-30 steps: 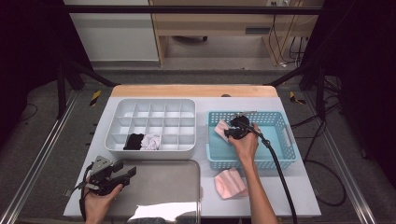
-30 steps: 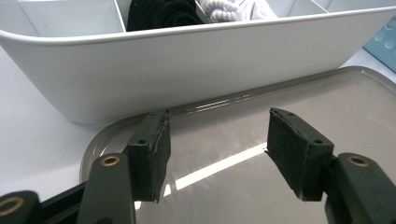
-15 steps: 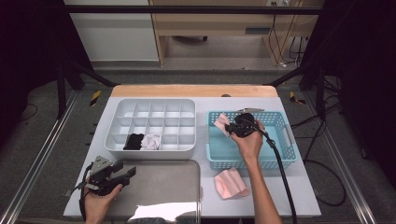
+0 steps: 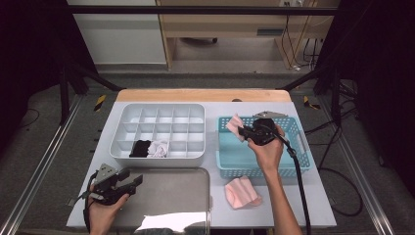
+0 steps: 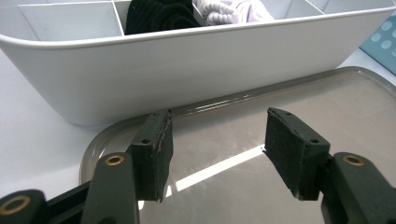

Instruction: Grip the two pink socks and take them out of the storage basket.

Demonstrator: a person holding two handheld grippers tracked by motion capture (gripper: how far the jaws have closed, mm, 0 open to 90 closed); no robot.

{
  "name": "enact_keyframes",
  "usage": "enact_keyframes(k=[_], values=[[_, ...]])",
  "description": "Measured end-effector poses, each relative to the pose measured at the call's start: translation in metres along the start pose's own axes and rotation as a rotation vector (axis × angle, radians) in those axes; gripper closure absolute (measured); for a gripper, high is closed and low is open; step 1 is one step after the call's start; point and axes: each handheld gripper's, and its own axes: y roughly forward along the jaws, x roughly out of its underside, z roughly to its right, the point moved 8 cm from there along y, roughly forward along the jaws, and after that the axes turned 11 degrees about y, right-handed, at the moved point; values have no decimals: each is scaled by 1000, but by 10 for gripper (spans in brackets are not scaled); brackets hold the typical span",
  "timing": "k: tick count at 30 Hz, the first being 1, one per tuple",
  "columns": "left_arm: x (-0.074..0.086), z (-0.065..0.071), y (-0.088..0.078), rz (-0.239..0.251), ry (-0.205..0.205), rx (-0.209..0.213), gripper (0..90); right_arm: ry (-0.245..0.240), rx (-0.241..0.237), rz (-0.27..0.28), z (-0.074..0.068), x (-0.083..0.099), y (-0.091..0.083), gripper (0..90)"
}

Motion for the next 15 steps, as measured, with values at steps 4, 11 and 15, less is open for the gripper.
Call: enact_keyframes(k=[4, 11, 15], values=[[0, -1, -1, 3, -6, 3, 412, -22, -15, 11, -7, 1, -13, 794], [0, 0, 0, 1, -10, 5, 409, -57, -57, 41, -26, 2, -42, 794], [0, 0, 0, 0, -17, 3, 392, -81, -71, 49, -34, 6, -56, 794]])
